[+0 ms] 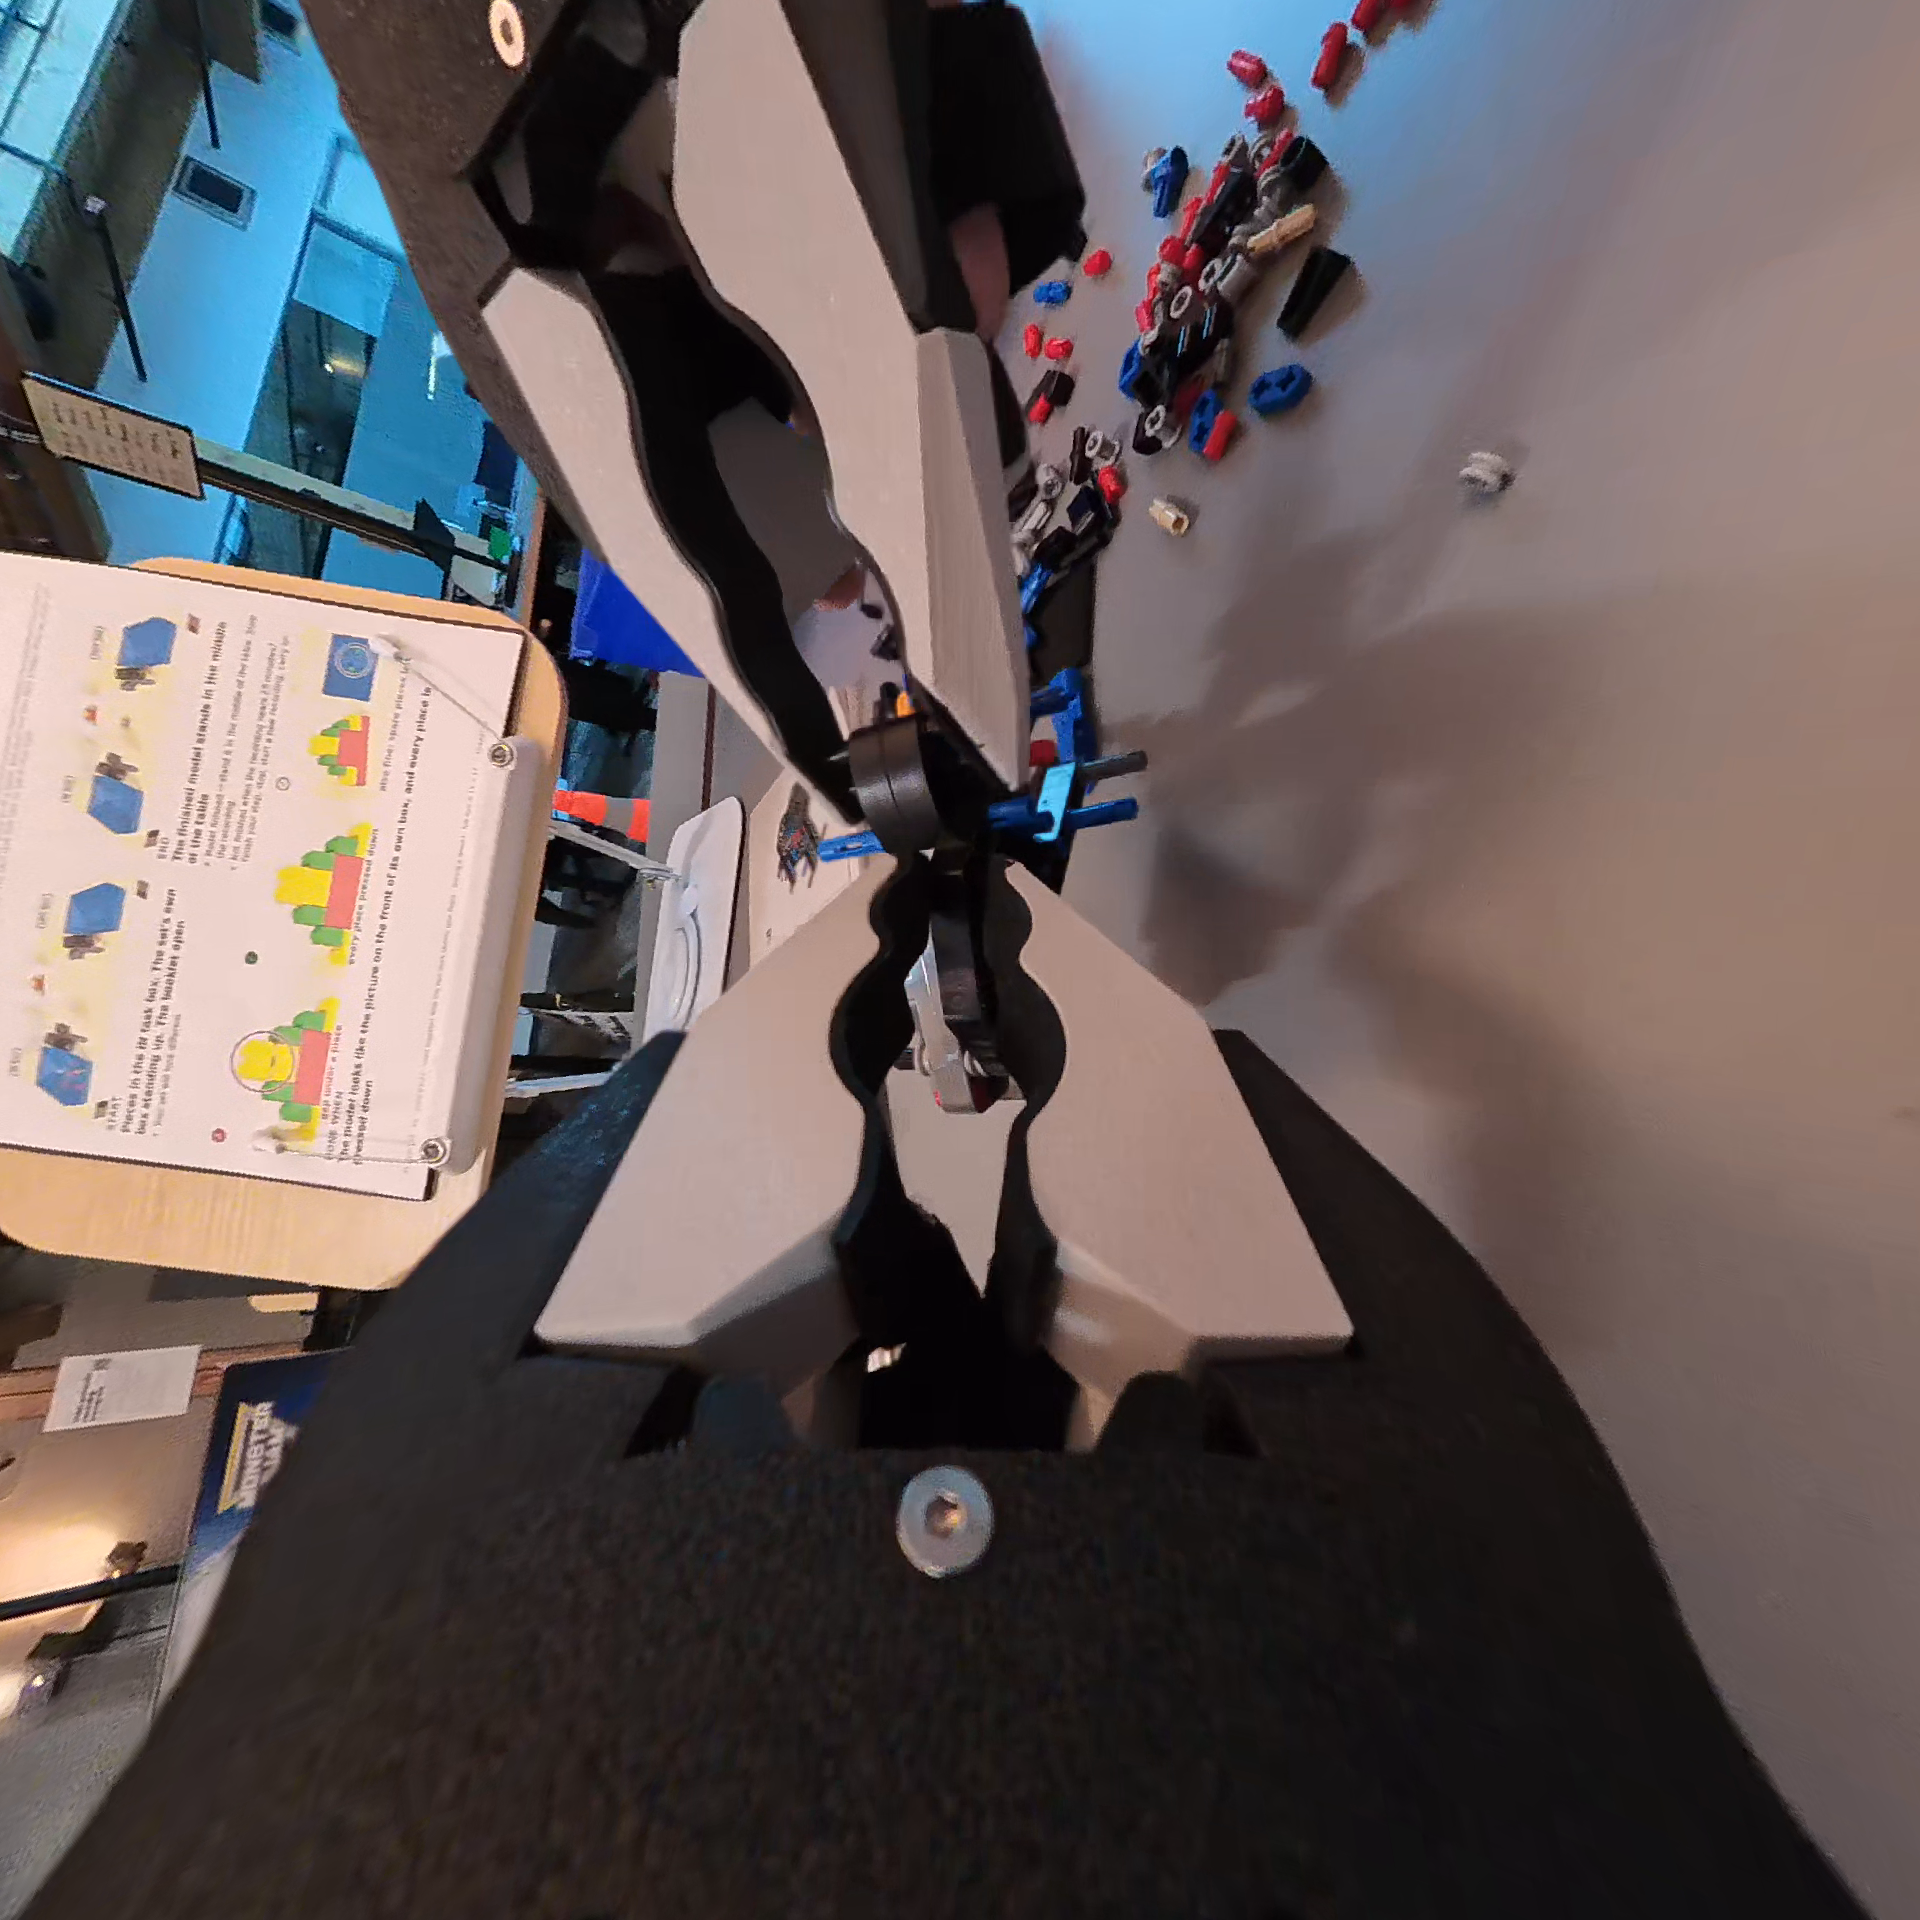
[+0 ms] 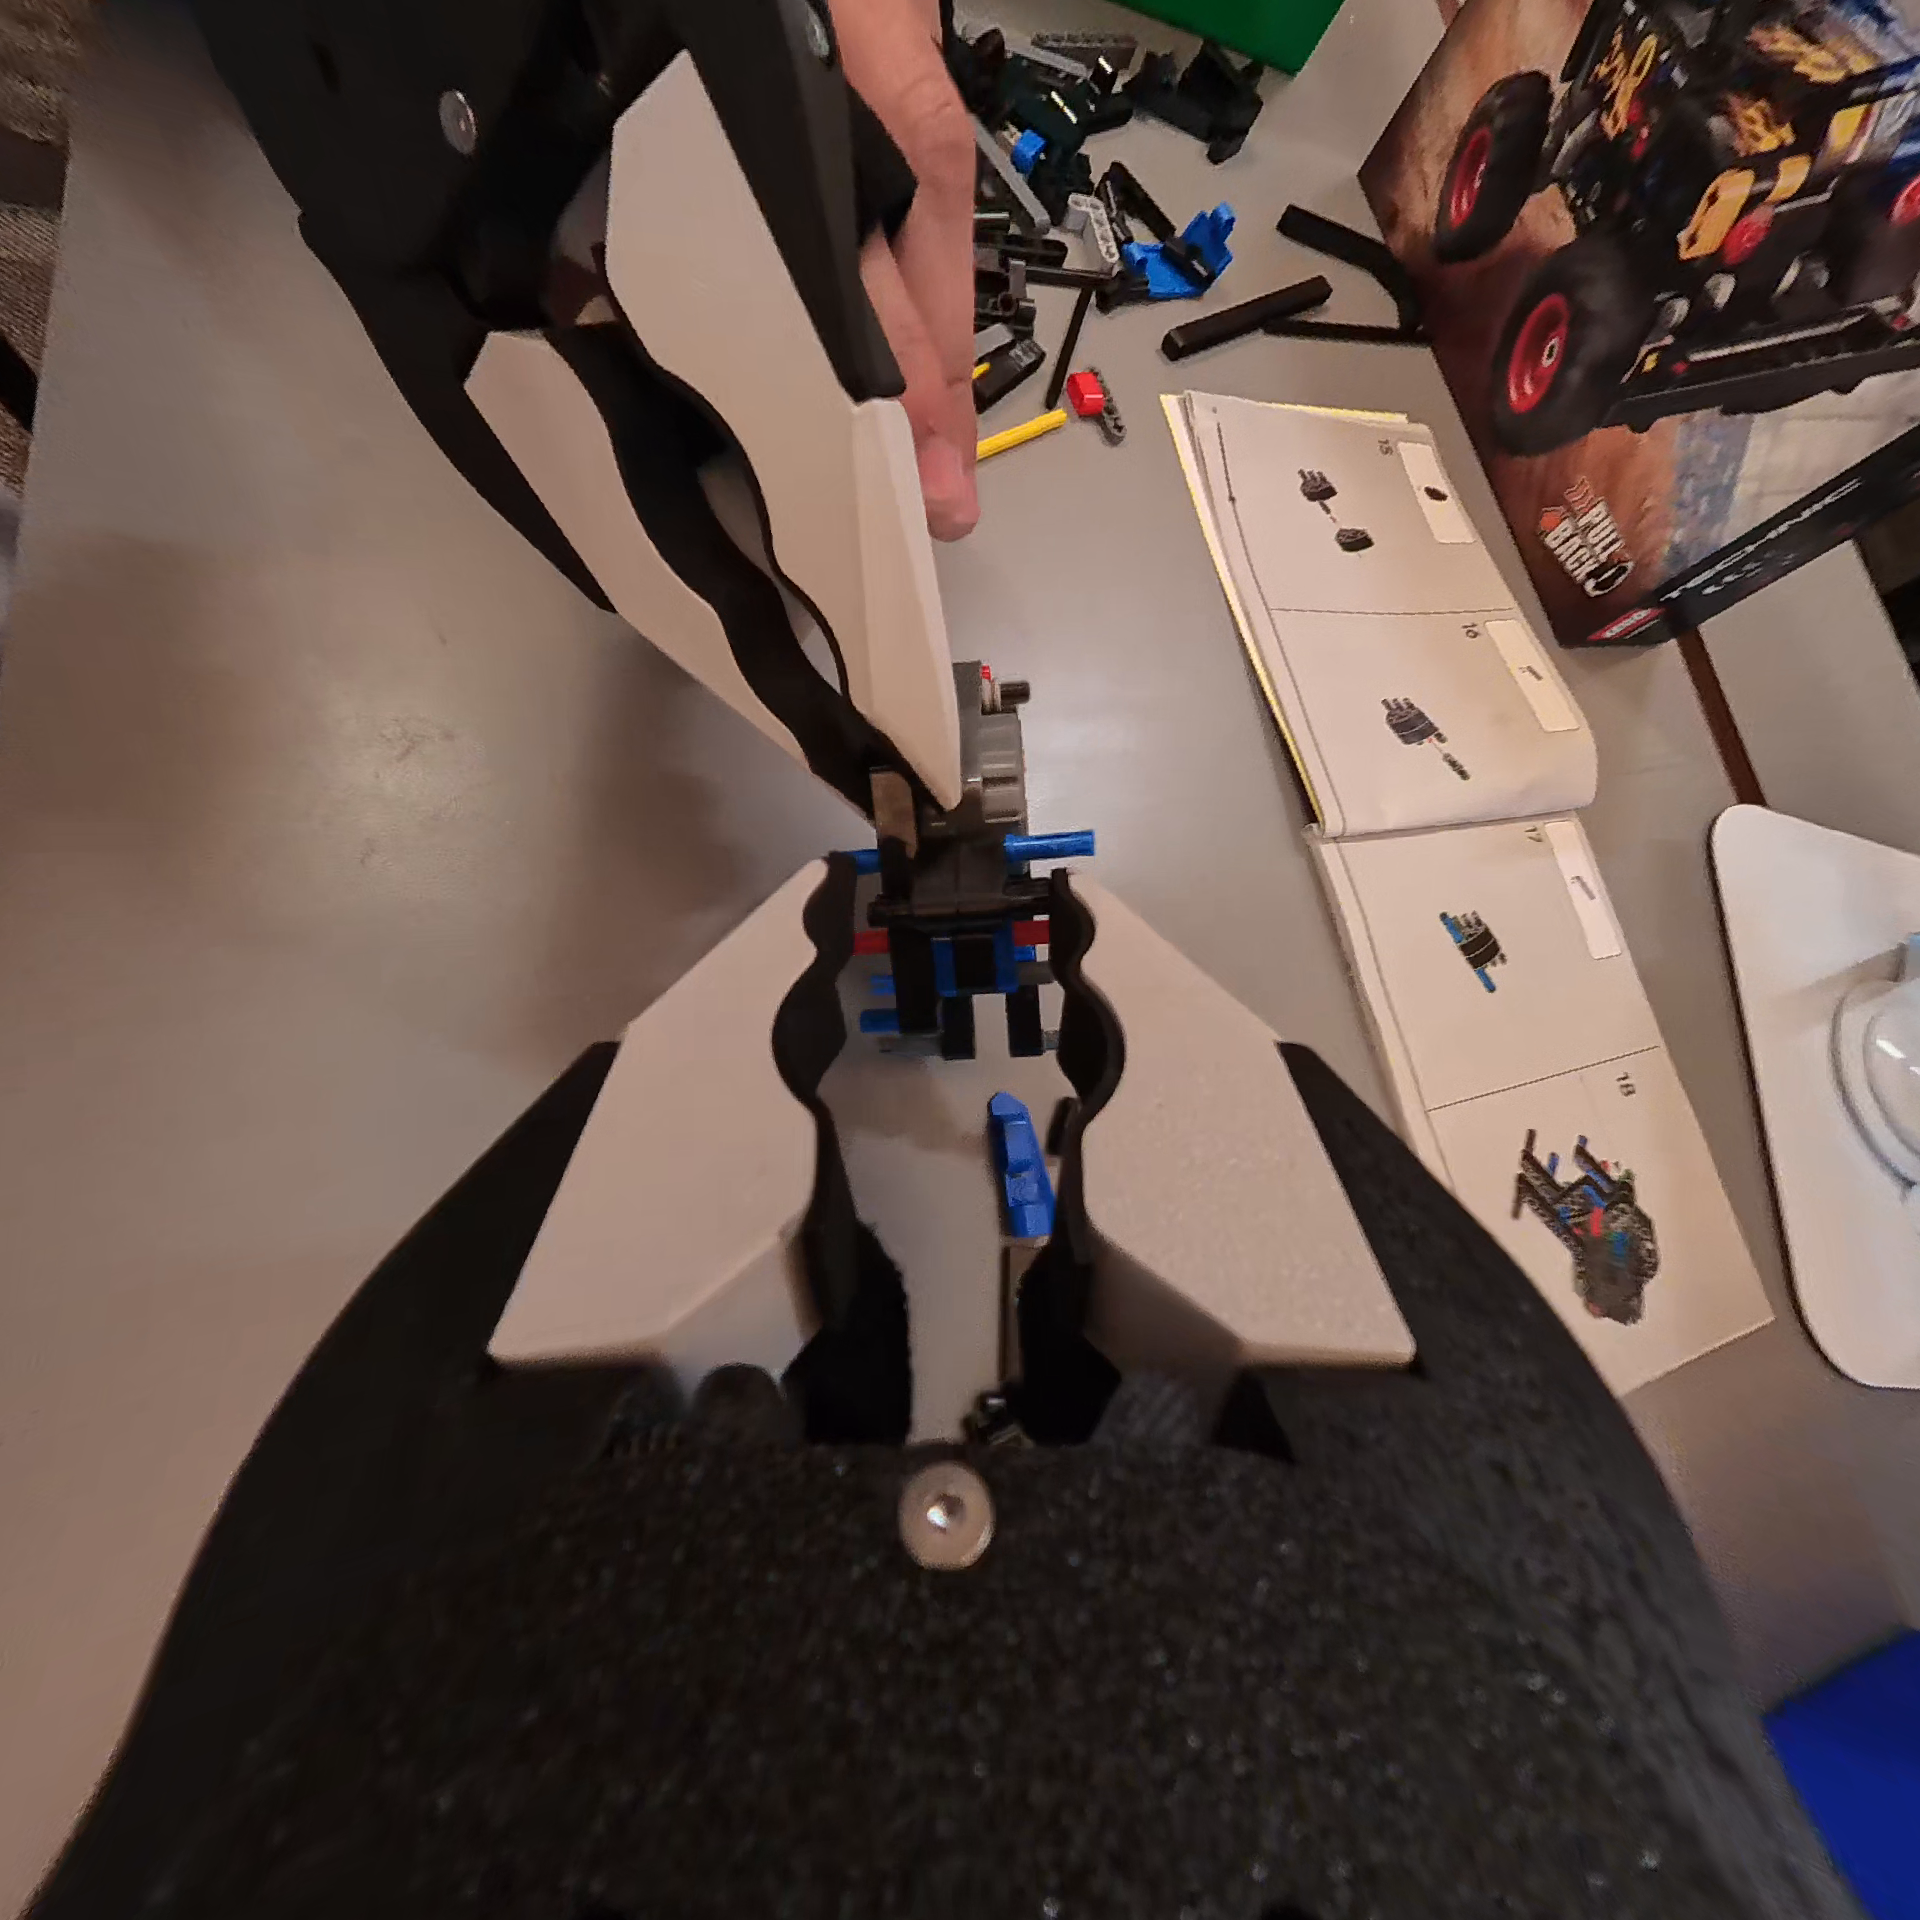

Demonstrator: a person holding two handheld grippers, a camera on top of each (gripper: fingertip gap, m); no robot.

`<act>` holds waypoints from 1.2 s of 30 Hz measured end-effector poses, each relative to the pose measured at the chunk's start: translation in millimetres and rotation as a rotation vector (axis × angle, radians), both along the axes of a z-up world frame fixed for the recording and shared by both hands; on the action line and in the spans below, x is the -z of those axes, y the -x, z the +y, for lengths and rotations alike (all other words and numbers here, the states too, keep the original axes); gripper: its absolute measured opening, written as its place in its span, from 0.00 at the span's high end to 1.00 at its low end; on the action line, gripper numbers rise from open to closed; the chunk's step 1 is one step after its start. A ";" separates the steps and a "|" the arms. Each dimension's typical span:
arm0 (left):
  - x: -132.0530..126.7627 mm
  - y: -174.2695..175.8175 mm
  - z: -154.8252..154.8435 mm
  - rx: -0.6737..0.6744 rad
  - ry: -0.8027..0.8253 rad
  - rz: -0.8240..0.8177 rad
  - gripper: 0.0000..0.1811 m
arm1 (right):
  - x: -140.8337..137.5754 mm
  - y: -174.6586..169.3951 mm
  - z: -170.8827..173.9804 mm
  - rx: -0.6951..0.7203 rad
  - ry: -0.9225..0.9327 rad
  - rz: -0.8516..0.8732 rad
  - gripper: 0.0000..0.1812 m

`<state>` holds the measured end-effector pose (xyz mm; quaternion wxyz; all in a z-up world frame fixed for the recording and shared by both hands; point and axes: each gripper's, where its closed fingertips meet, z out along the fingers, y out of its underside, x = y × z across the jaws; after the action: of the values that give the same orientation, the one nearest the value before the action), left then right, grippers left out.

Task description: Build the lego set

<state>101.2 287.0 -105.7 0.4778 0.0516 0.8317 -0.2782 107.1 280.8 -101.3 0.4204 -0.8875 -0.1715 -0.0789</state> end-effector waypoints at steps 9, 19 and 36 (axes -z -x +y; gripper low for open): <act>-2.0 -7.4 3.9 0.000 -0.172 -0.311 0.96 | -37.3 -19.4 -10.3 0.223 -0.416 0.683 0.66; 3.0 9.3 -14.0 0.101 0.077 -0.017 0.95 | -10.5 17.9 -19.2 0.005 -0.152 -0.039 0.63; 0.8 9.1 -11.5 0.086 0.066 -0.008 0.95 | 0.4 8.1 -16.1 -0.068 -0.050 -0.046 0.81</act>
<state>92.1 275.5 -106.5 0.4703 0.0726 0.8170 -0.3255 99.0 264.7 -101.8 0.4409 -0.8683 -0.2093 -0.0890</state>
